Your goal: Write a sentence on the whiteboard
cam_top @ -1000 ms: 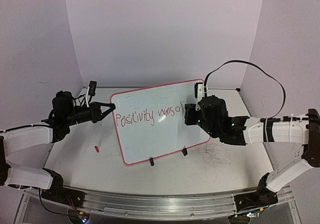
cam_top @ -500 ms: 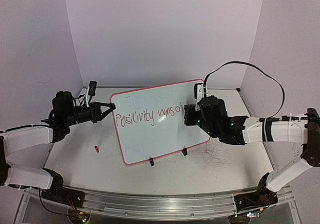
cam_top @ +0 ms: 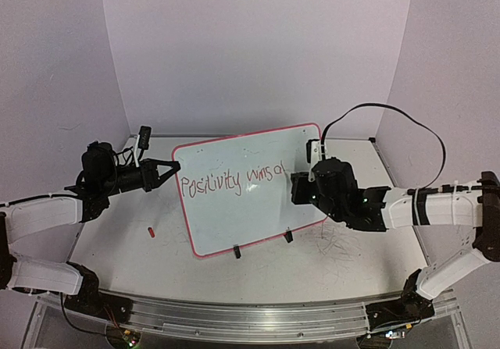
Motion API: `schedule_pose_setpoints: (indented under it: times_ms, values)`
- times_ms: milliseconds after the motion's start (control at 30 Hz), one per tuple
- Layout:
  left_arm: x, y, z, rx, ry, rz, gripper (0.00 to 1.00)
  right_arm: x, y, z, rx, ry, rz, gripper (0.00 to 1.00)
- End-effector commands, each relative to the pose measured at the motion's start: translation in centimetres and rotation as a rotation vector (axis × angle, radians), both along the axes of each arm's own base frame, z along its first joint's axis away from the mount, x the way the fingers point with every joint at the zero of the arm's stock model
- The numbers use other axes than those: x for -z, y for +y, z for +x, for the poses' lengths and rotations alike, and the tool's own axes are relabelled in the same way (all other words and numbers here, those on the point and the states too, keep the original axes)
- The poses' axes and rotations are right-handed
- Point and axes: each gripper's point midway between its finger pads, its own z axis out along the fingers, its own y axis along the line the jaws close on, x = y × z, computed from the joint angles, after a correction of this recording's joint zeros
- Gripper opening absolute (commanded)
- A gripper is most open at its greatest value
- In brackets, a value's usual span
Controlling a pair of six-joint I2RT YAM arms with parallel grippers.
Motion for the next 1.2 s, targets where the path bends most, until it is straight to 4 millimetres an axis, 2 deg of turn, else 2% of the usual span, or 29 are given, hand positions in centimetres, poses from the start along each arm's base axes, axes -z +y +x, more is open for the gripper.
schedule_pose_setpoints:
  times_ms: [0,100,200,300,667,800,1167]
  values:
    - [-0.5,-0.4,-0.2,0.019,-0.058,0.024,0.0,-0.5,-0.4,-0.8,-0.002,0.014,0.029,0.0]
    - [-0.4,-0.4,-0.1,0.018,-0.055,0.025,0.0,-1.3,-0.7,-0.8,0.007,-0.002,0.041,0.0]
    - [-0.5,-0.4,-0.2,0.019,-0.057,0.024,0.0,-3.1,-0.8,-0.6,0.01,-0.039,0.062,0.0]
    - [-0.5,-0.4,-0.2,0.019,-0.058,0.024,0.0,-4.4,-0.9,0.5,0.016,-0.07,0.079,0.0]
    - [-0.3,-0.4,-0.2,0.02,-0.054,0.026,0.0,-4.9,-0.2,2.4,0.023,-0.097,0.058,0.0]
    - [-0.3,-0.4,-0.2,0.018,-0.055,0.028,0.0,-4.6,0.2,2.7,0.018,-0.093,0.051,0.0]
    - [-0.3,-0.4,-0.2,0.016,-0.055,0.028,0.0,-1.4,-0.5,1.5,0.009,-0.016,0.042,0.0]
